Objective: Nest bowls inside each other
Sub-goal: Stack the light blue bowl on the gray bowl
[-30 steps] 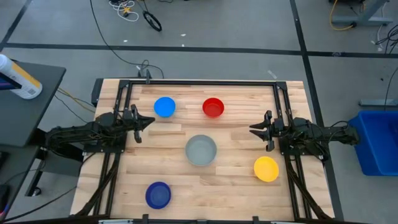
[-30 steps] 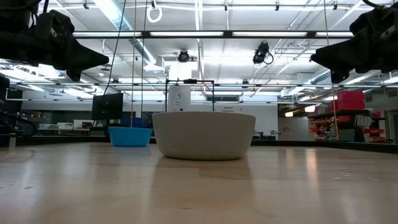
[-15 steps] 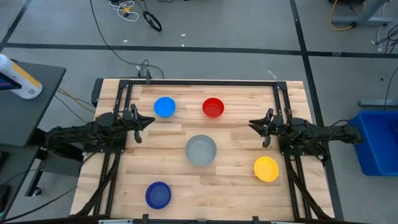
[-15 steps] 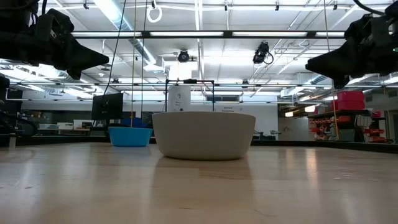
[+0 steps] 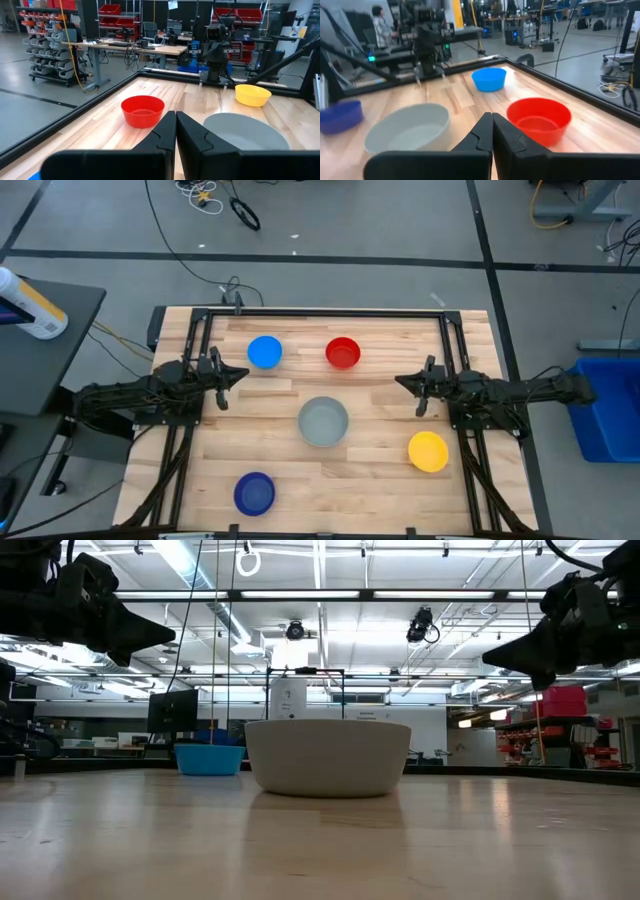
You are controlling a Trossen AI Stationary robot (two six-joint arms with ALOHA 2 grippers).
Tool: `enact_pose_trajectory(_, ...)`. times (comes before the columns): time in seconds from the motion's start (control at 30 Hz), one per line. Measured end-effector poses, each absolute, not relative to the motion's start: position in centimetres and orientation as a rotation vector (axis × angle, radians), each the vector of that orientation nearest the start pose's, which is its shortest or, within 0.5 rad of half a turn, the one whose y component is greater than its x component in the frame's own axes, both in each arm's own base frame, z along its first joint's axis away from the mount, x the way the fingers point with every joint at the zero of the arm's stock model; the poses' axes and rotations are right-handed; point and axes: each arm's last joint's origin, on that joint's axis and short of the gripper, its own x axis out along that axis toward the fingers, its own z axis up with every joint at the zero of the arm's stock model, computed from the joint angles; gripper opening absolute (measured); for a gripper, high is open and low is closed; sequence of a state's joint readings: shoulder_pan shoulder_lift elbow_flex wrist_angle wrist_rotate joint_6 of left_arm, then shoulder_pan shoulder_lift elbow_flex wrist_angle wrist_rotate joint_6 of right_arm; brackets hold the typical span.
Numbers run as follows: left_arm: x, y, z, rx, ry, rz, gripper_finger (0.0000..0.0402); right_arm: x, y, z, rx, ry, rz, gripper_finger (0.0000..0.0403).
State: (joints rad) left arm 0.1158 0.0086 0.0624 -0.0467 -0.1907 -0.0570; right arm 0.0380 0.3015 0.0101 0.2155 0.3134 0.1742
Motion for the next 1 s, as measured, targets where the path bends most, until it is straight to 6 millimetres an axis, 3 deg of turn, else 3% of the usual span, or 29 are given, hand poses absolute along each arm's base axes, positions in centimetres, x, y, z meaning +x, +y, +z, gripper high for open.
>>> enact_pose_trajectory(0.2,9.2,1.6,17.9,-0.054,-0.015,0.306,0.0016,12.5,-0.3,16.2,0.182,0.045,-0.245,0.0045)
enact_pose_trajectory(0.43,9.2,1.6,17.8,-0.054,0.002,0.307,0.0016,13.7,-0.4,15.2,0.184,0.103,-0.310,0.0165)
enact_pose_trajectory(0.67,9.2,1.6,17.7,-0.065,0.009,0.307,0.0016,14.6,0.0,14.1,0.308,0.173,-0.217,0.0254)
enact_pose_trajectory(0.87,9.2,1.6,17.6,-0.063,0.022,0.307,0.0016,16.1,0.9,15.3,0.294,0.192,-0.133,0.0262)
enact_pose_trajectory(1.0,9.2,1.6,17.5,-0.061,0.031,0.307,0.0016,17.3,1.7,16.8,0.240,0.351,-0.138,0.0243)
